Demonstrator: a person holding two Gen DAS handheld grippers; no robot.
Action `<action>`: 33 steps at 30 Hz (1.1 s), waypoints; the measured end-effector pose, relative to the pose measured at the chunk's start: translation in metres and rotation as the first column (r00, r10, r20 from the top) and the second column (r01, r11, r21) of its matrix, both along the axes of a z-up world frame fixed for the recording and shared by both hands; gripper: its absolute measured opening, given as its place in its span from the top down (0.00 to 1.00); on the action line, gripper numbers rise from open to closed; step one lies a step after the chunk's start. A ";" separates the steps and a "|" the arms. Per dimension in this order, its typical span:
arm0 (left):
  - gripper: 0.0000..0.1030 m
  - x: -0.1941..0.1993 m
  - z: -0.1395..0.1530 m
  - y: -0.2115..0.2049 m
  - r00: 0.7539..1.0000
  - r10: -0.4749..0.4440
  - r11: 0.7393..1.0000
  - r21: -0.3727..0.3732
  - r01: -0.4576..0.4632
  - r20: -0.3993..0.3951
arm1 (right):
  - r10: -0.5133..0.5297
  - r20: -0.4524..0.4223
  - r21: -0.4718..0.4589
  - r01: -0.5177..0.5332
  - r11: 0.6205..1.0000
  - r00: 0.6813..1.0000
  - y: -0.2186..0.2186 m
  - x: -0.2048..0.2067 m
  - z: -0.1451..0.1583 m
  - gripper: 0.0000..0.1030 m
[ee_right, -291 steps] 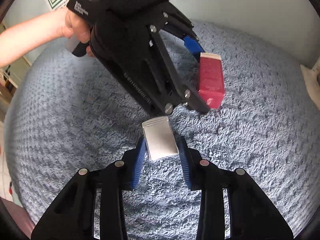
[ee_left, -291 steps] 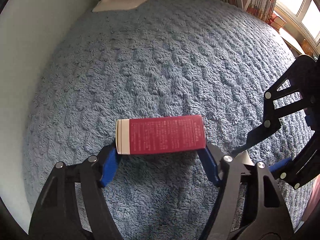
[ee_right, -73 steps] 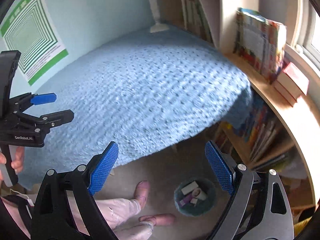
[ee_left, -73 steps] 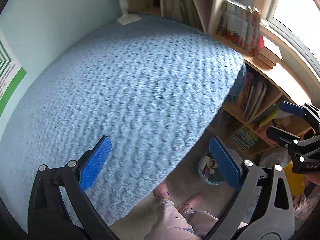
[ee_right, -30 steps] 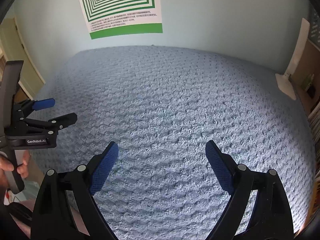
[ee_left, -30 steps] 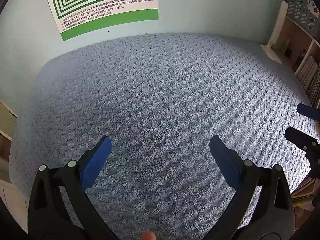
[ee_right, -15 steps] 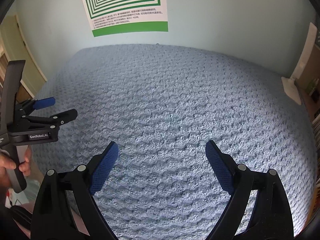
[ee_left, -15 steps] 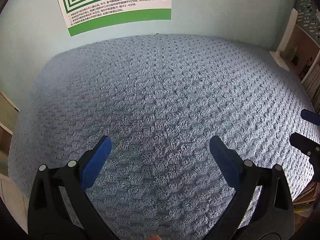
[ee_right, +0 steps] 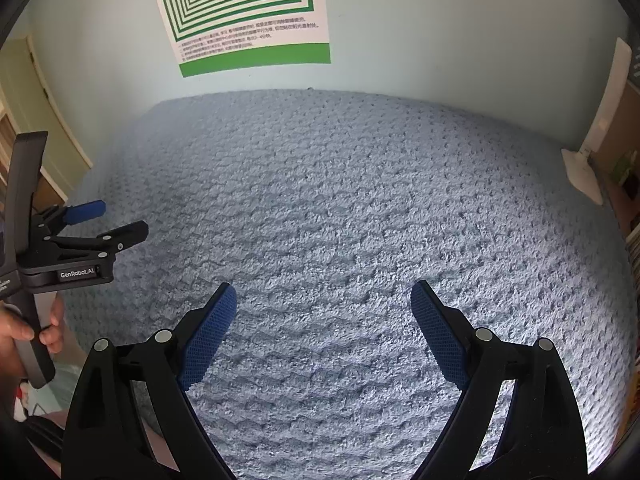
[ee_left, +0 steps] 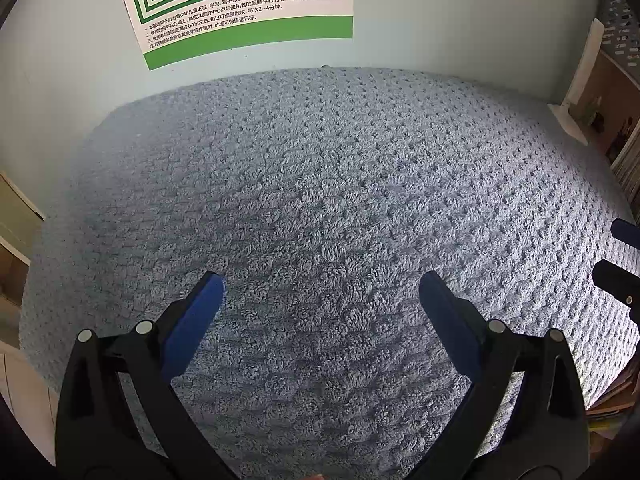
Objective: Collect trash
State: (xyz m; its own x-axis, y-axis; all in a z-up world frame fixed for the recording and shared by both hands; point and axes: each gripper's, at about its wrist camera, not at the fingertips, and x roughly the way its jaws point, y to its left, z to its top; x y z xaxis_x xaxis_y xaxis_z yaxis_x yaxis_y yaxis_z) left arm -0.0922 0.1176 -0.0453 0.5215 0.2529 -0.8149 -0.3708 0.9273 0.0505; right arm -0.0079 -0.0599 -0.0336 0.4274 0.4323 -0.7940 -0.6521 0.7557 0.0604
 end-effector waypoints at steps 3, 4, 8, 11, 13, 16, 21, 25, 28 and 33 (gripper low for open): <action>0.07 -0.001 -0.001 -0.001 1.000 0.001 1.000 -0.007 -0.001 -0.002 | 0.001 0.001 -0.002 -0.001 1.000 1.000 0.000 0.001 0.000 0.14; 0.07 -0.001 -0.001 -0.002 1.000 0.002 1.000 -0.003 -0.002 -0.003 | 0.000 0.001 -0.002 0.000 1.000 1.000 -0.001 0.001 0.000 0.14; 0.07 -0.001 0.000 -0.002 1.000 0.008 1.000 -0.012 -0.008 0.001 | -0.006 -0.007 -0.004 0.006 1.000 1.000 -0.002 0.003 -0.001 0.14; 0.07 -0.001 0.001 -0.002 1.000 0.011 1.000 -0.007 -0.011 0.002 | -0.005 -0.009 -0.004 0.005 1.000 1.000 -0.003 0.002 -0.002 0.14; 0.07 -0.001 0.002 -0.002 1.000 0.012 1.000 -0.002 -0.012 0.004 | -0.002 -0.006 -0.005 0.002 1.000 1.000 -0.003 0.001 -0.001 0.14; 0.07 -0.003 0.003 -0.002 1.000 0.014 1.000 0.000 -0.014 0.006 | -0.001 -0.004 -0.006 0.001 1.000 1.000 -0.004 0.001 -0.001 0.14; 0.07 -0.004 0.003 -0.002 1.000 0.016 1.000 0.002 -0.016 0.006 | 0.000 -0.003 -0.003 0.000 1.000 1.000 -0.004 0.000 0.000 0.14; 0.07 -0.006 0.002 0.000 1.000 0.018 1.000 0.000 -0.018 0.005 | 0.003 0.002 -0.007 -0.003 1.000 1.000 -0.002 -0.001 0.001 0.14; 0.07 -0.006 0.002 0.000 1.000 0.016 1.000 0.000 -0.016 0.006 | 0.004 0.001 -0.007 -0.004 1.000 1.000 -0.002 -0.001 0.001 0.15; 0.07 -0.005 0.003 0.001 1.000 0.015 1.000 0.004 -0.015 0.006 | 0.005 0.001 -0.007 -0.005 1.000 1.000 -0.002 -0.001 0.001 0.14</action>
